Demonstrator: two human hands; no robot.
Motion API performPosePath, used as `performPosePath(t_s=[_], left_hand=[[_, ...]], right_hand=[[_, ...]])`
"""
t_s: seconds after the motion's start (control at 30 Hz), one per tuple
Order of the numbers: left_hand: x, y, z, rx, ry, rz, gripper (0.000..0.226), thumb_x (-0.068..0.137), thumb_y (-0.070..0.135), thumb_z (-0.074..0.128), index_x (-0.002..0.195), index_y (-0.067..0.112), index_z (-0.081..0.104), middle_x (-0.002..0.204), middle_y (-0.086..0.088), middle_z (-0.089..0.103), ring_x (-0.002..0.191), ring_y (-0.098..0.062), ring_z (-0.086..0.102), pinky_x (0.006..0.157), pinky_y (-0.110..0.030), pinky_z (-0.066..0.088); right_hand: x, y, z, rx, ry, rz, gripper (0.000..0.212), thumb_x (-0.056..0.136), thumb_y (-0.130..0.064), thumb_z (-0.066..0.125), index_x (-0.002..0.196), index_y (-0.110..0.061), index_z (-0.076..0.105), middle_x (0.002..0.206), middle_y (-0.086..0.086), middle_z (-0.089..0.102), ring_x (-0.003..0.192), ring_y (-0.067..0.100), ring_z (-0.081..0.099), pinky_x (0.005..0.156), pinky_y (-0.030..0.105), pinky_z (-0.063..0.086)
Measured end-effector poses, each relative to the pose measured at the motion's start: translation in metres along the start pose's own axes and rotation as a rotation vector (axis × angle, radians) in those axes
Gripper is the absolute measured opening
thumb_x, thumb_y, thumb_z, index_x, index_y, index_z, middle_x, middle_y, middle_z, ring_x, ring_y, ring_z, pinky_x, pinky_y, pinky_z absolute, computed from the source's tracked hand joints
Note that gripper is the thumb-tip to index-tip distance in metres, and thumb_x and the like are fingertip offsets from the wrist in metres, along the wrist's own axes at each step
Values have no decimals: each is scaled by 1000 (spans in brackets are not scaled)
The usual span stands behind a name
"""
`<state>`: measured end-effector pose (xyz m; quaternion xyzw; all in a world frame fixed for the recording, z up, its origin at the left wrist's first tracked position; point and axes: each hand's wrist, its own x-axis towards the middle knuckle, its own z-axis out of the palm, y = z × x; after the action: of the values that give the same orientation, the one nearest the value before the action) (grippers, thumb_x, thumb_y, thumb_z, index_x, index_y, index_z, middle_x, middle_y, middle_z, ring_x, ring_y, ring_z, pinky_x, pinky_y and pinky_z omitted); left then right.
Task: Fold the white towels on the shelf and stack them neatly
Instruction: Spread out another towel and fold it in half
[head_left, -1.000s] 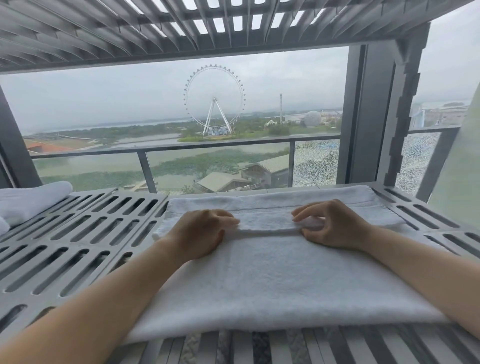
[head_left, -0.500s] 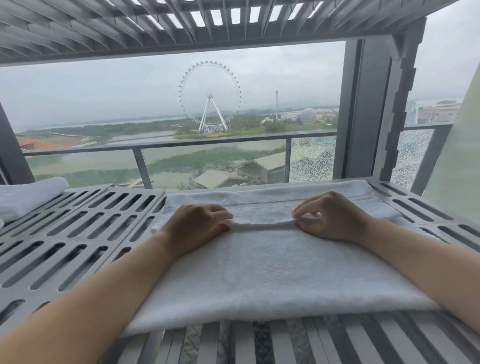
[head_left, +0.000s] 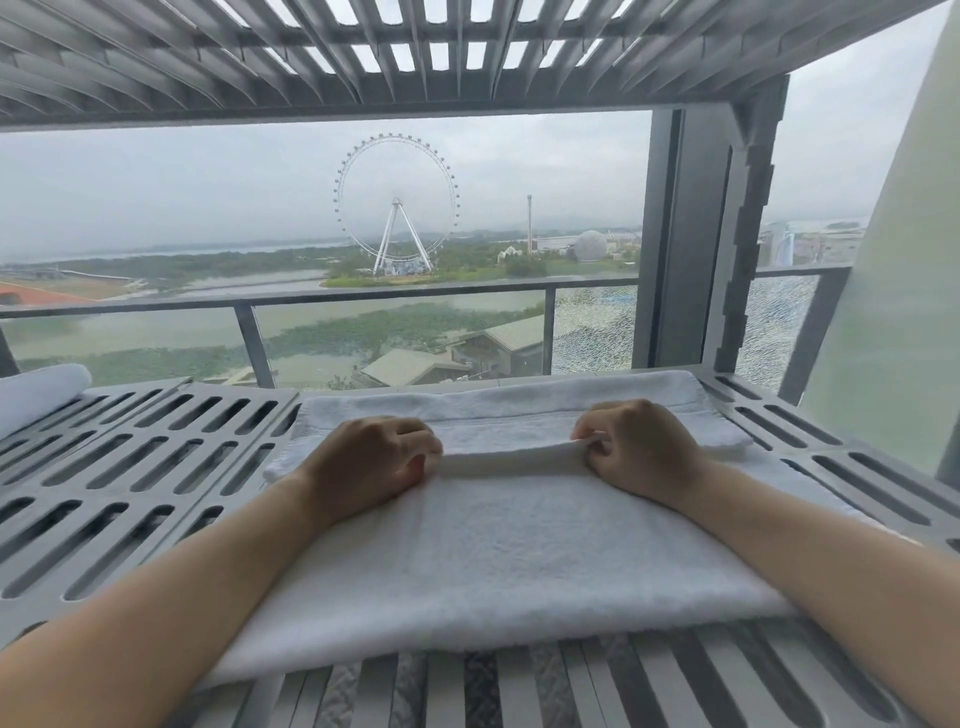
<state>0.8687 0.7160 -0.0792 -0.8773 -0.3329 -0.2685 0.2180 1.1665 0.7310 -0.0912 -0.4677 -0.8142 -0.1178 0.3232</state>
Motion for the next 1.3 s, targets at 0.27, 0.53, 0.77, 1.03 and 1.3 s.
performPosePath(t_s=[0.27,0.53,0.77,1.03,1.3], left_hand=[[-4,-5,-1,-82,-19,51,19,68,5,80,83,17,76,82,5,74,67,-12,70,53,-30,57],[-5,-8,1,-117,1,89,23,65,2,80,82,18,76,79,6,74,65,-11,69,53,-27,56],[-4,-8,3,-136,-15,112,21,69,4,79,83,19,76,82,7,73,69,-9,69,57,-24,56],[-4,-8,3,-113,-45,95,15,73,11,77,83,22,76,83,10,73,71,-6,69,58,-22,55],[64,31,28,-192,-330,-148,47,89,46,52,131,23,52,137,3,51,125,-14,47,106,-31,36]], right_hand=[[1,-1,-2,4,-39,8,20,70,-8,56,76,-17,72,84,-5,69,71,22,63,61,26,48],[-1,-3,-2,-45,4,39,20,69,-5,54,74,-16,70,85,-4,70,75,24,64,60,25,43],[-2,4,-1,-34,-79,187,44,70,-2,51,108,-16,68,110,3,69,105,25,61,86,31,49],[-3,5,-3,-54,-129,227,47,67,6,47,99,-18,72,105,0,71,105,24,61,85,35,51],[-2,3,-5,-44,-148,209,41,70,4,44,97,-12,71,100,6,72,101,27,61,84,36,50]])
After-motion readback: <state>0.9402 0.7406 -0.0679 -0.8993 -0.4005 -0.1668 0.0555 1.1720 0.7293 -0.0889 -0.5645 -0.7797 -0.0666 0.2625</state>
